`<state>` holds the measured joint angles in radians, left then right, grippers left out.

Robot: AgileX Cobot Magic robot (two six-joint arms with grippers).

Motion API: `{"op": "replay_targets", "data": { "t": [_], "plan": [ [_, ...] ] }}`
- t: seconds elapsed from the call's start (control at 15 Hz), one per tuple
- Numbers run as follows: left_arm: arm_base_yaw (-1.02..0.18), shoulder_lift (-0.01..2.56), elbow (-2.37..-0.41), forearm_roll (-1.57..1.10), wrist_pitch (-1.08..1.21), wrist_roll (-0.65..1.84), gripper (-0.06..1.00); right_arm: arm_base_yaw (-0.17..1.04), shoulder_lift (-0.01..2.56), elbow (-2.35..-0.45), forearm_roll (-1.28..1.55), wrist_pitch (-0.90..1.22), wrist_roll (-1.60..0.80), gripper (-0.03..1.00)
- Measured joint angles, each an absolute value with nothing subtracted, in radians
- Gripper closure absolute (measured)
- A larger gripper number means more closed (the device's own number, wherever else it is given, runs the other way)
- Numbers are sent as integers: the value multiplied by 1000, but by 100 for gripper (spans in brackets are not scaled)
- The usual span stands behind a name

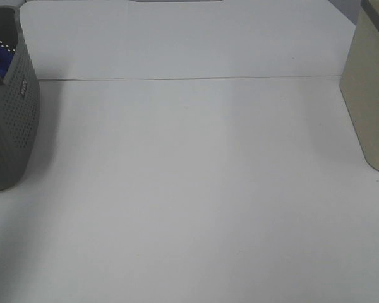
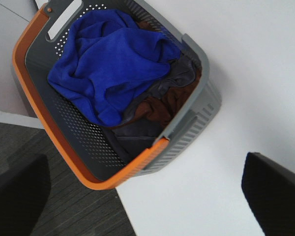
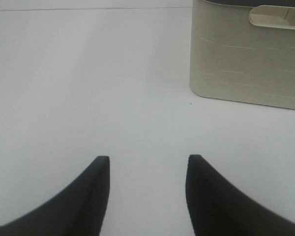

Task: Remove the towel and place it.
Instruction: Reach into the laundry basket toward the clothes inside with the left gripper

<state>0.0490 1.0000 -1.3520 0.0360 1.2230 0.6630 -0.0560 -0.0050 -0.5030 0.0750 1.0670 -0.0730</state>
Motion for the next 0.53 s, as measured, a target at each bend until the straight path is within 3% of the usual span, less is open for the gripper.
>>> {"op": "replay_targets", "data": {
  "t": [0.53],
  "plan": [
    [89,1514,-1578,385,1199,913,-4,-56,-5,-503,75,1067,-73,48]
  ]
}}
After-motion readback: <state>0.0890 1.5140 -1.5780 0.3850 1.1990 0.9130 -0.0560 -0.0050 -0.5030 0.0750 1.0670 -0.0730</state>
